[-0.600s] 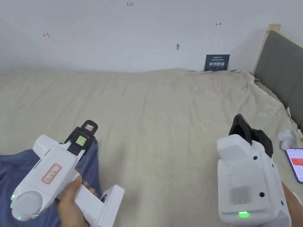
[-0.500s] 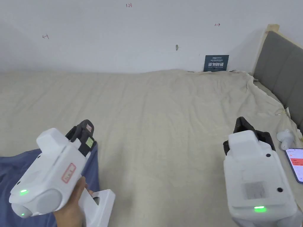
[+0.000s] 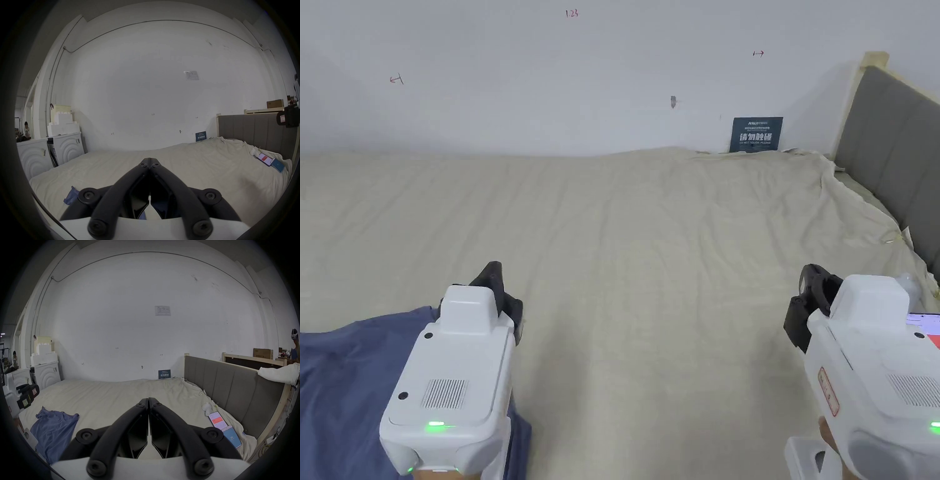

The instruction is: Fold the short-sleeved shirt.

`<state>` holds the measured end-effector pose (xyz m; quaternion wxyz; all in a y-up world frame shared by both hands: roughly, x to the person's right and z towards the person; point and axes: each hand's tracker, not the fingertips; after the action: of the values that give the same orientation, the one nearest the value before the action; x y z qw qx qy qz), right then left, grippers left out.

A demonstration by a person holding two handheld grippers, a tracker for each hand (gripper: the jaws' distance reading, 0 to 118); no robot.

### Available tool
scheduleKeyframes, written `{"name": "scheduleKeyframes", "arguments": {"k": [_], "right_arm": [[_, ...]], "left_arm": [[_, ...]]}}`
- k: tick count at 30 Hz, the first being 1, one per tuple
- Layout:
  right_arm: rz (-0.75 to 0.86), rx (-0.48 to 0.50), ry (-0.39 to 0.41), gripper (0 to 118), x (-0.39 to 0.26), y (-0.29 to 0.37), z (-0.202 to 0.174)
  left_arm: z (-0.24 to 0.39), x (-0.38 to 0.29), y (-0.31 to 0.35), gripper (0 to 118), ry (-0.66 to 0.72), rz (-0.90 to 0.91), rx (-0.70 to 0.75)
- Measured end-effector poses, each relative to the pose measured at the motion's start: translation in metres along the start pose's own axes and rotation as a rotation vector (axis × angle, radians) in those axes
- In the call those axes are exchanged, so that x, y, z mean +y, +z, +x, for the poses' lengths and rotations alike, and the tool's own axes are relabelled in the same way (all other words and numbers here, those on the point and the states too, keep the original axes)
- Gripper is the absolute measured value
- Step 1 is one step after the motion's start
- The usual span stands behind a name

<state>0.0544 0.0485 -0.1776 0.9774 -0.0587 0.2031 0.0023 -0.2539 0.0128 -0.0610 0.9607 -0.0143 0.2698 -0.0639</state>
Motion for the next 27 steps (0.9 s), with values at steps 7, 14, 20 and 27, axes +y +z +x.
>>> {"name": "scheduleKeyframes", "arguments": {"k": [7,14,20,27], "right_arm": [[0.000,-0.007,-0.002,0,0.0004,-0.0010,0.0021],[0.008,-0.004,0.006,0,0.0030,0.0001,0.0019],[0.010,-0.006,0.005,0,0.0044,0.0009,0.0029],[0.013,-0.006,0.008,0,0.0051,0.0015,0.0024]], "left_arm": [[-0.0001,0.0030,0.0009,0,0.015,-0.002,-0.004],[-0.0009,0.0034,0.0010,0,0.024,-0.005,-0.005],[-0.0026,0.0033,0.0002,0,0.020,0.001,-0.005],[-0.0035,0.0042,0.0005,0,0.018,0.005,-0.006]]}}
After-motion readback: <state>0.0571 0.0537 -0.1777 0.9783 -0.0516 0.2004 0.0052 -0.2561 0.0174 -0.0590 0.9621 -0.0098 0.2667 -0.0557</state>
